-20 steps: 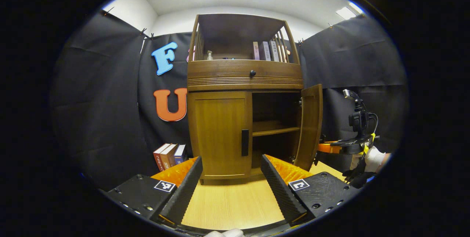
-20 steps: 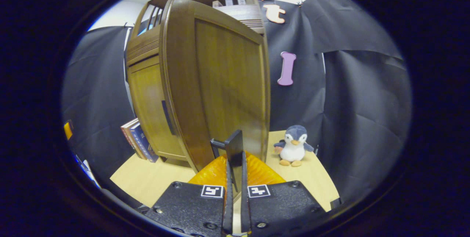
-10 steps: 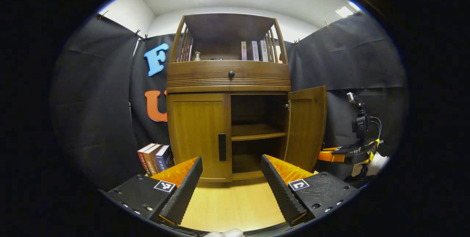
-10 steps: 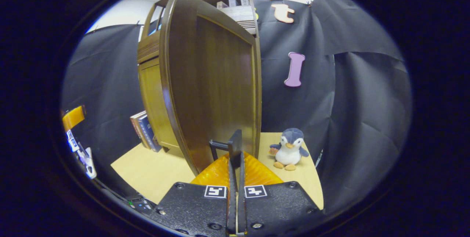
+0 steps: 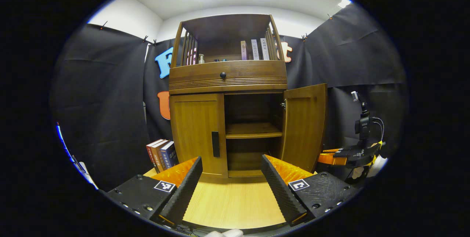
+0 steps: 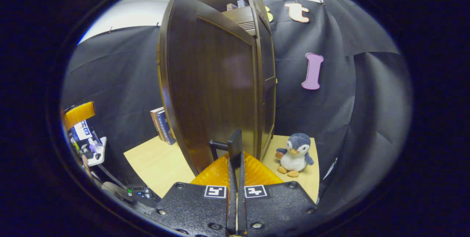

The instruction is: Open the right door of the double-door shoe cabinet with the right hand, and open the left door with the left hand.

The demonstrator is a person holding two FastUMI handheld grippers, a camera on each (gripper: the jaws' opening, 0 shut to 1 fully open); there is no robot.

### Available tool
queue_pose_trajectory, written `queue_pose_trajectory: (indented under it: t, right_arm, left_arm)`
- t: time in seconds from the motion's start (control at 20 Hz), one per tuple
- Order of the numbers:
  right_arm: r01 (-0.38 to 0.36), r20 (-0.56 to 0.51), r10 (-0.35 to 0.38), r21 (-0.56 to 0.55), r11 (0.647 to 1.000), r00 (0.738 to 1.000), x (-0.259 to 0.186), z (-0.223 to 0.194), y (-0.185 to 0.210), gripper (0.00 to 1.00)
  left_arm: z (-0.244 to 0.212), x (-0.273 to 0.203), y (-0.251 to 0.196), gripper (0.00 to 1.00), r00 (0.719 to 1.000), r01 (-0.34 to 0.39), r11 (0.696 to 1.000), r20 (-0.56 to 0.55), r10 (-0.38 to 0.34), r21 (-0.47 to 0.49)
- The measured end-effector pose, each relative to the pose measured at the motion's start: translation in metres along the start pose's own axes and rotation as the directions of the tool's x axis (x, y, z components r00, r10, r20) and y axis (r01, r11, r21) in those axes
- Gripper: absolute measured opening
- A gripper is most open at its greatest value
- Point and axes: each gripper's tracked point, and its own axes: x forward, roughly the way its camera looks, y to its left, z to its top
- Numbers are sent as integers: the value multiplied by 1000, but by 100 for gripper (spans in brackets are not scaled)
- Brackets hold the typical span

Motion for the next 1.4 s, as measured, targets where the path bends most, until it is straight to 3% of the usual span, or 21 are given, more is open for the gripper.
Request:
queue_pose_trajectory:
  t: [0.05,0.1,0.4,0.45,0.6,0.65,0.7,0.75,0.95,1.0,1.15,1.4]
  right_arm:
    - [-9,2,9,4,1000,1000,-2,1,-6,5]
    - [-16,7,16,8,1000,1000,-4,1,-11,5]
    - [-42,27,42,6,999,999,-9,1,-24,5]
    - [-35,28,35,11,999,999,-10,1,-25,5]
    - [-35,21,35,12,999,999,-14,-1,-26,8]
    - [-30,26,30,8,1000,999,-19,1,-27,12]
    - [-10,29,10,0,1000,1000,-25,1,-30,25]
    - [7,38,-7,-12,1000,999,-34,3,-33,27]
    - [129,109,-124,-45,991,986,-72,34,-22,85]
    - [163,134,-155,-52,985,979,-80,45,-12,95]
    - [278,192,-266,-40,960,945,-93,67,18,99]
    - [384,176,-385,42,922,906,-82,72,76,99]
  left_arm:
    - [1,-4,-4,100,1000,-11,1000,-1,11,6]
    - [1,-8,-7,96,1000,-23,1000,-2,23,13]
    - [11,-17,-19,96,999,-40,999,-8,40,28]
    - [13,-16,-18,100,999,-40,999,-4,40,31]
    - [13,-10,-11,96,999,-39,999,-9,40,38]
    - [11,-7,-8,96,999,-33,999,-12,34,36]
    - [10,-3,-6,96,1000,-24,999,-14,24,35]
    - [9,3,-2,96,1000,-17,999,-12,18,38]
    - [8,40,29,96,1000,-2,999,7,2,49]
    - [7,53,36,96,1000,7,999,11,-8,46]
    - [3,91,62,96,999,42,998,-5,-41,45]
    - [4,157,101,100,995,93,994,38,-95,50]
